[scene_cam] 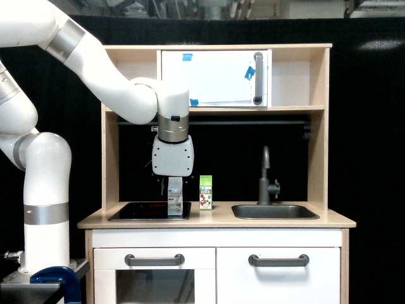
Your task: Put the white box into the sink
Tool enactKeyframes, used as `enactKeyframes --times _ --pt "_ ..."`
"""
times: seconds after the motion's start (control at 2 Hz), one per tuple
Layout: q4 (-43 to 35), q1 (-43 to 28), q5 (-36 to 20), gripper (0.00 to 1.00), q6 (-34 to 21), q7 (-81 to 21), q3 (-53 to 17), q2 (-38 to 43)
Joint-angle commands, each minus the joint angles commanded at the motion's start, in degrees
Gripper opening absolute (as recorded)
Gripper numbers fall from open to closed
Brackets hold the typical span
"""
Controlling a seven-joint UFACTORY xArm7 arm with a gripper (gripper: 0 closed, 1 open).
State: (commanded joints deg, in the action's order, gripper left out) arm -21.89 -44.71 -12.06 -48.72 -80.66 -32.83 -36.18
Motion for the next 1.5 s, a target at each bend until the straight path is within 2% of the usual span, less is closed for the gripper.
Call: enactKeyframes --times 0.5,1.0,1.5 --pt "1.64 -3.01 -2.92 1.0 4.31 1.91 2.34 1.54" --pt "0.67 -4.81 -4.53 0.0 5.94 1.09 1.76 4.08" --pt "-0.13 -4.36 -4.28 0.0 4.72 1.85 2.47 3.62"
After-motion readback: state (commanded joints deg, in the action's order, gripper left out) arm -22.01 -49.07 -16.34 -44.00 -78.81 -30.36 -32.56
